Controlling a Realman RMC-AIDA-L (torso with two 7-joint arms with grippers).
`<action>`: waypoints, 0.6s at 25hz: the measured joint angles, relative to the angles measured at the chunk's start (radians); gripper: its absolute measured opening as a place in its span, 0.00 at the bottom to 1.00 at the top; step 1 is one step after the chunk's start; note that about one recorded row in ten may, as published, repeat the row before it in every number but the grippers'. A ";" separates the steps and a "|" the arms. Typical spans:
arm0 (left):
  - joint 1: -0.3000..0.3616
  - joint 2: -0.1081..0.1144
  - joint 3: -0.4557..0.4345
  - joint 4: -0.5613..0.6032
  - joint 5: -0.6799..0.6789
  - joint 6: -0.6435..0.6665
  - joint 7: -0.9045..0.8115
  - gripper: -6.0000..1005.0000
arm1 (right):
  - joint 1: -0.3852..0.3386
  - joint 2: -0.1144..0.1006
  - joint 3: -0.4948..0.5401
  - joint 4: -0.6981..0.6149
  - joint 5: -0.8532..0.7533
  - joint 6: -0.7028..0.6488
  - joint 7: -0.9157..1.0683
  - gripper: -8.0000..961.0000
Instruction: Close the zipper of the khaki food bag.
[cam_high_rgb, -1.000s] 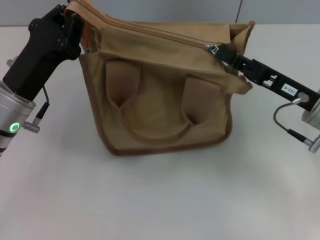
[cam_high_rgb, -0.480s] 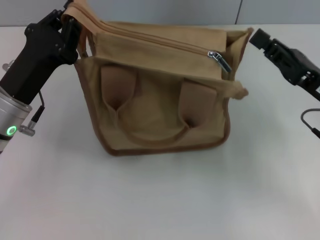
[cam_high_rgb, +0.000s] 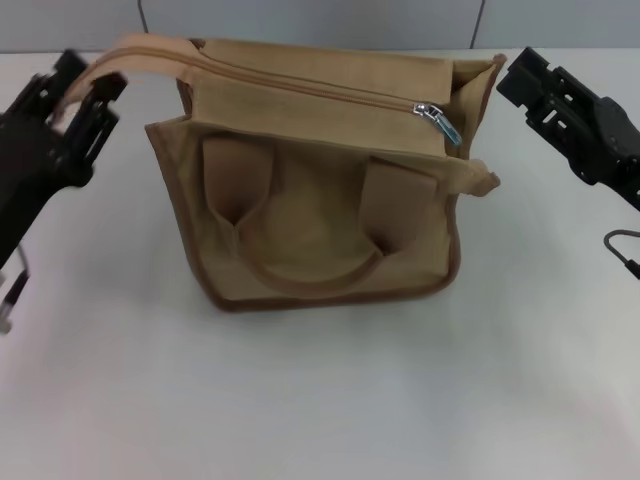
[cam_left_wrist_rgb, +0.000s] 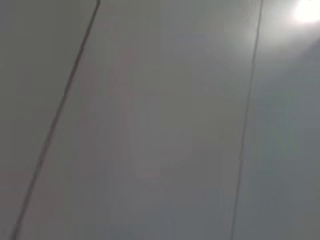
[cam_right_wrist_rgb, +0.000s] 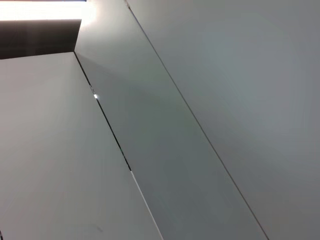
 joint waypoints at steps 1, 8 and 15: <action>0.045 0.001 -0.004 0.019 -0.003 0.000 0.000 0.32 | 0.002 0.000 0.000 0.001 0.000 0.000 -0.006 0.44; 0.190 0.004 0.007 0.088 0.002 0.012 -0.002 0.54 | 0.001 -0.001 -0.009 0.002 -0.007 -0.005 -0.037 0.66; 0.302 0.017 0.231 0.287 0.119 0.123 0.001 0.81 | 0.010 0.000 -0.126 -0.001 -0.085 -0.056 -0.229 0.78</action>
